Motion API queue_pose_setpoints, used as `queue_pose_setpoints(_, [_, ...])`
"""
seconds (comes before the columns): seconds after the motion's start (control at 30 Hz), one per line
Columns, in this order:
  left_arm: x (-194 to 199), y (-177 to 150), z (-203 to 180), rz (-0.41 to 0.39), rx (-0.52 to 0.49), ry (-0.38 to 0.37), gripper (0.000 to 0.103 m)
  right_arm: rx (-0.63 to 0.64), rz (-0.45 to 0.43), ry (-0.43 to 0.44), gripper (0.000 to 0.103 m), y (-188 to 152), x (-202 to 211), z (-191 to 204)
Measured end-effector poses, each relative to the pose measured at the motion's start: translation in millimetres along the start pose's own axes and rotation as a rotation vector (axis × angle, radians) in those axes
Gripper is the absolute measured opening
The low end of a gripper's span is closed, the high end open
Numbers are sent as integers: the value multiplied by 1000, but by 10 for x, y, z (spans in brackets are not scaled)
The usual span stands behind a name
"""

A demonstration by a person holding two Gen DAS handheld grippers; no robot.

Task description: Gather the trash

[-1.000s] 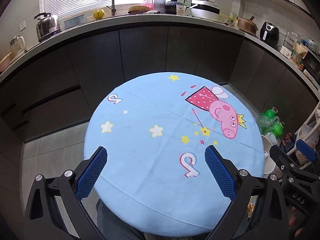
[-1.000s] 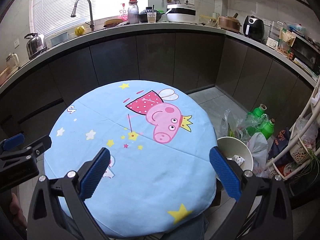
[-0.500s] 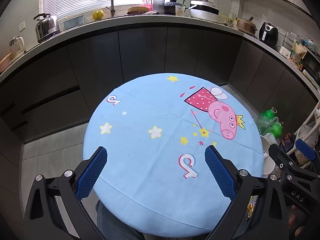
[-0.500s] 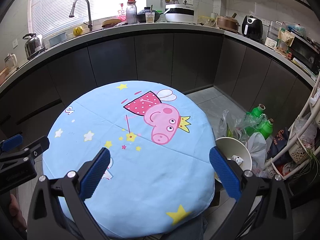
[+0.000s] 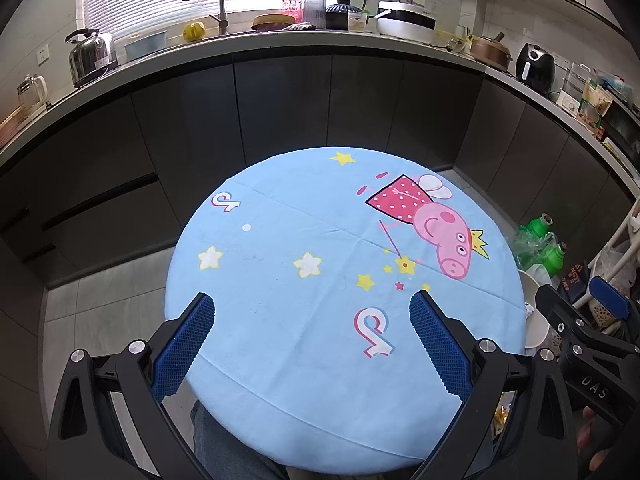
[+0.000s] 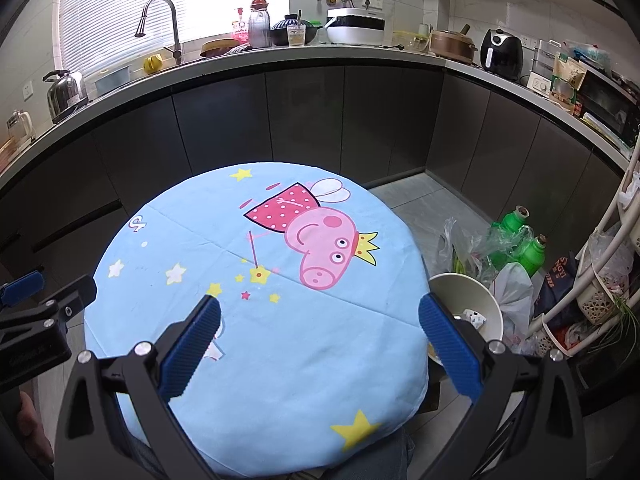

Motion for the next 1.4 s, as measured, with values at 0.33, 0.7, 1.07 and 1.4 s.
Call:
queue_pose_setpoints(0.33, [1, 17, -31, -1, -6, -9, 94, 1, 1, -1, 100, 2, 1, 1])
queue_pose_setpoints(0.7, [-2, 23, -36, -1, -8, -13, 94, 1, 1, -1, 100, 4, 2, 2])
queue_pose_setpoints(1.07, [2, 29, -40, -4, -8, -14, 94, 1, 0, 0, 100, 5, 4, -1])
queue_pose_setpoints(1.4, [24, 56, -55, -9, -11, -19, 94, 1, 1, -1, 100, 6, 3, 2])
Point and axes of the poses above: each gripper's, at about its wrist camera, not at the fingertips, and x roughly against the way its jaws point, z to its left, y to its top, the point moved 7 cm from there along -x, roughly the way its jaws point, and after that the axes turned 11 degrees about y, right-handed, at the moved point
